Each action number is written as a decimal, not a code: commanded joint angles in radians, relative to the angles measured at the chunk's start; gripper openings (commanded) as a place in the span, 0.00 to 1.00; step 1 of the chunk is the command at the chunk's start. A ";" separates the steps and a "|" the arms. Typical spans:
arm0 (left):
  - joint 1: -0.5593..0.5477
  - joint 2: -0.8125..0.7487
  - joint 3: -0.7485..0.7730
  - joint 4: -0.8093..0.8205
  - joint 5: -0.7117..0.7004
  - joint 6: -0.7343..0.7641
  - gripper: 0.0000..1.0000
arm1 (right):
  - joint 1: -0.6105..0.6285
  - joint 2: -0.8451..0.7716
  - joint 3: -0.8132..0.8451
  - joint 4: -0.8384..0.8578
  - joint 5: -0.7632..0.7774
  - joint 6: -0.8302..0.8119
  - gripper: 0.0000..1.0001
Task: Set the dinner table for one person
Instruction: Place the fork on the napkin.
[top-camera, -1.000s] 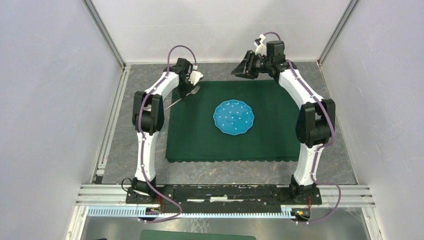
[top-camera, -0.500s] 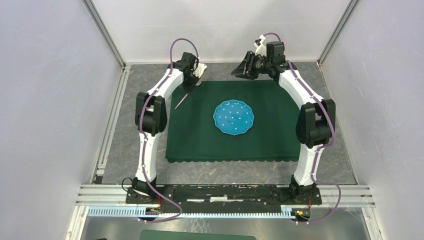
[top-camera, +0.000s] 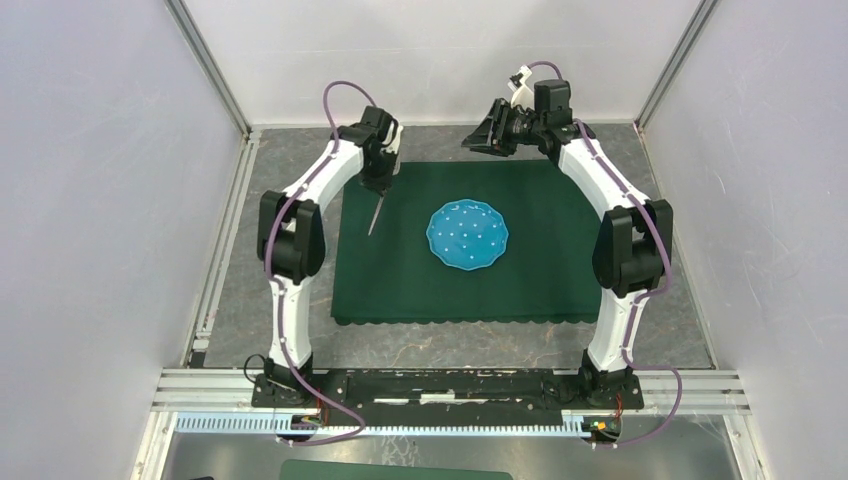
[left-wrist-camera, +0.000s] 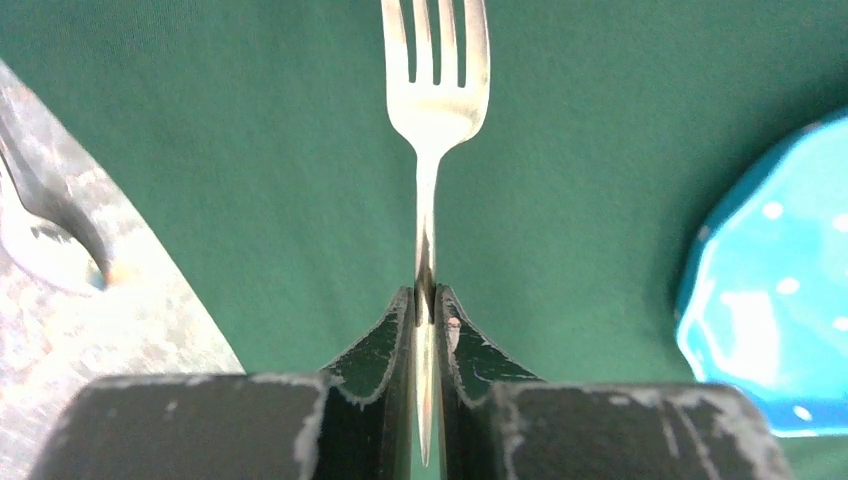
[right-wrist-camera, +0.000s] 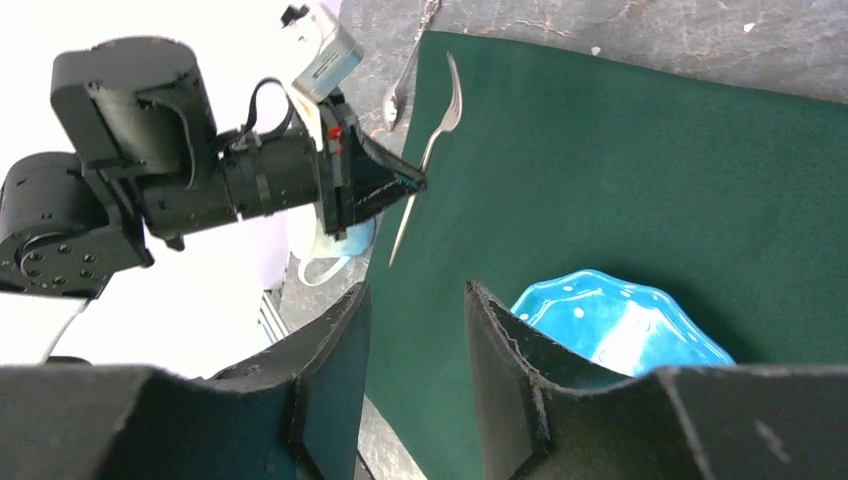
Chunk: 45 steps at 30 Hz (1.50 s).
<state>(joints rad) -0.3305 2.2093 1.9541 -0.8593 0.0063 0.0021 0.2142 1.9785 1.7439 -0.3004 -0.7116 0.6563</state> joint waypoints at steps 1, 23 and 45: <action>-0.006 -0.169 -0.112 0.005 0.001 -0.183 0.02 | 0.004 -0.004 0.056 0.056 -0.043 0.008 0.45; -0.012 -0.363 -0.437 0.068 0.004 -0.387 0.02 | 0.003 -0.040 -0.016 0.083 -0.074 -0.006 0.45; -0.019 -0.292 -0.526 0.179 0.034 -0.374 0.02 | -0.001 -0.042 -0.014 0.067 -0.051 -0.011 0.45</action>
<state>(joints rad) -0.3447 1.8980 1.3880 -0.7311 0.0360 -0.3622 0.2150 1.9785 1.7195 -0.2497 -0.7658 0.6575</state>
